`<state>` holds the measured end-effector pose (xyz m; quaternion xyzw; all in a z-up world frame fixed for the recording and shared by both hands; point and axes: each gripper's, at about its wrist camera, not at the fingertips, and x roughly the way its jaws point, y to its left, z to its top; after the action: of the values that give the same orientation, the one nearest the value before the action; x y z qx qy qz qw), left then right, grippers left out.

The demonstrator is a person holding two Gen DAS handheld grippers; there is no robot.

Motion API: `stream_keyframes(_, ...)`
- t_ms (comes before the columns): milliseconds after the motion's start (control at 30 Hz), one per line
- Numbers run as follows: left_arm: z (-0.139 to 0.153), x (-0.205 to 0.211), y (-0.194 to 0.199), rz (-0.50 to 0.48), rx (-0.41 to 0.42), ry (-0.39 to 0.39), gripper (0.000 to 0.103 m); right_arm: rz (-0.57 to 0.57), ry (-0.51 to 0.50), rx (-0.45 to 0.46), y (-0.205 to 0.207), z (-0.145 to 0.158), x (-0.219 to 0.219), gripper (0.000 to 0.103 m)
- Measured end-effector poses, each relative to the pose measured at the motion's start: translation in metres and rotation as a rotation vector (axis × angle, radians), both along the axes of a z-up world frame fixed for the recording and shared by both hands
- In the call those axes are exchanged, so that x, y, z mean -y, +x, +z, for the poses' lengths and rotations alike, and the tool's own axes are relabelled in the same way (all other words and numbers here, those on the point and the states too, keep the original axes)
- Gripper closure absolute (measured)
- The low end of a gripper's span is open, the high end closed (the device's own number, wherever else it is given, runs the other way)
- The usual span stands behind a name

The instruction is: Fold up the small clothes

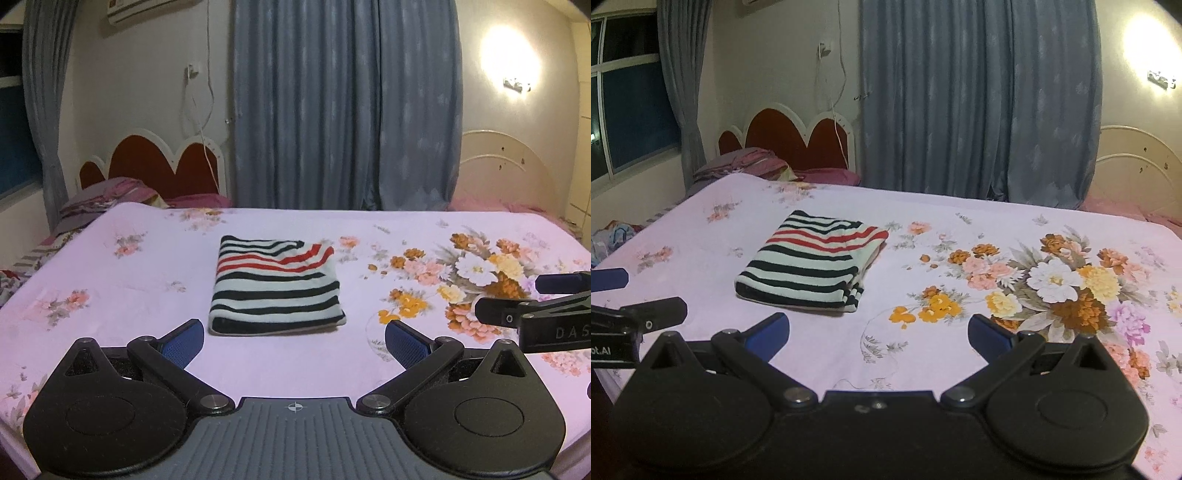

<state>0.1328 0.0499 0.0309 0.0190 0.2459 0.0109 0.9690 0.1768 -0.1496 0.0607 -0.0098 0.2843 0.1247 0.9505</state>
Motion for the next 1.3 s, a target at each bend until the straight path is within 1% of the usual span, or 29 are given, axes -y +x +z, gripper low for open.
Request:
stream_keyframes(133, 0.001, 0.0, -0.005, 0.006, -0.001, -0.005, 0.0, -0.012, 0.008, 0.012, -0.007, 0.002, 0.002, 0.001)
stream_keyframes(333, 0.003, -0.003, -0.007, 0.012, 0.003, 0.004, 0.0, -0.027, 0.03, 0.0, -0.008, 0.001, 0.002, 0.001)
stream_keyframes(700, 0.004, -0.008, -0.003, 0.019, 0.004, 0.002, 0.0, -0.029, 0.021, 0.01, -0.005, 0.004, -0.008, 0.001)
stream_keyframes(1300, 0.006, -0.005, 0.001, 0.011, 0.006, 0.01, 0.0, -0.027, 0.033, 0.012, -0.003, 0.006, -0.009, 0.001)
